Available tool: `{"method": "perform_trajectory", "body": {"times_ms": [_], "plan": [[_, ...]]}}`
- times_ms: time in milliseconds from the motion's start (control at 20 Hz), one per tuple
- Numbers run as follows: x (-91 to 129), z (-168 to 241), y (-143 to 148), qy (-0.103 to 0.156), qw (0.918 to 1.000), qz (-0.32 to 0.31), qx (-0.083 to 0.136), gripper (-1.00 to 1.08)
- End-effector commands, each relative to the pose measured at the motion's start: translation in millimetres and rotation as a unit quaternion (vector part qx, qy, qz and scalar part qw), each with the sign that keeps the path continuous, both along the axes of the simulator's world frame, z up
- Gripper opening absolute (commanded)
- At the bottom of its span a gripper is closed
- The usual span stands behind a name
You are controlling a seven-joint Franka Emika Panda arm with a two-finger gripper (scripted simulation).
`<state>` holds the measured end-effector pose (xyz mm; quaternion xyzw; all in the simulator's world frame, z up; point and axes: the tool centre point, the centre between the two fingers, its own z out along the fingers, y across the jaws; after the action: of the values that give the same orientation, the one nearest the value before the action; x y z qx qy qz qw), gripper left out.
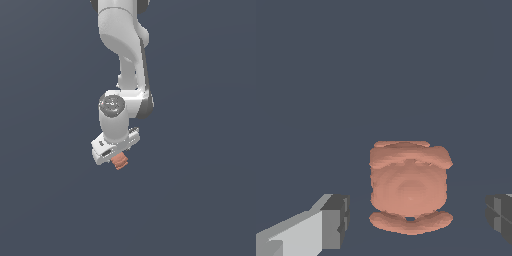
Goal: Pick up the object and move it to a goal position.
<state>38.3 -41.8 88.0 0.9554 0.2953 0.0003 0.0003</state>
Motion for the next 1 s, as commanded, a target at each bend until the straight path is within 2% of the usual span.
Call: {"method": "perform_trajectory", "body": {"times_ms": [0, 350, 600, 650, 950], "plan": [[0, -7, 0, 0.001, 1.0, 0.0, 0.0, 1.0], [-1, -42, 0, 0.0, 1.0, 0.002, 0.0, 1.0], [0, -47, 0, 0.0, 1.0, 0.002, 0.0, 1.0], [0, -47, 0, 0.0, 1.0, 0.002, 0.0, -1.0], [0, -47, 0, 0.0, 1.0, 0.002, 0.0, -1.0]]}}
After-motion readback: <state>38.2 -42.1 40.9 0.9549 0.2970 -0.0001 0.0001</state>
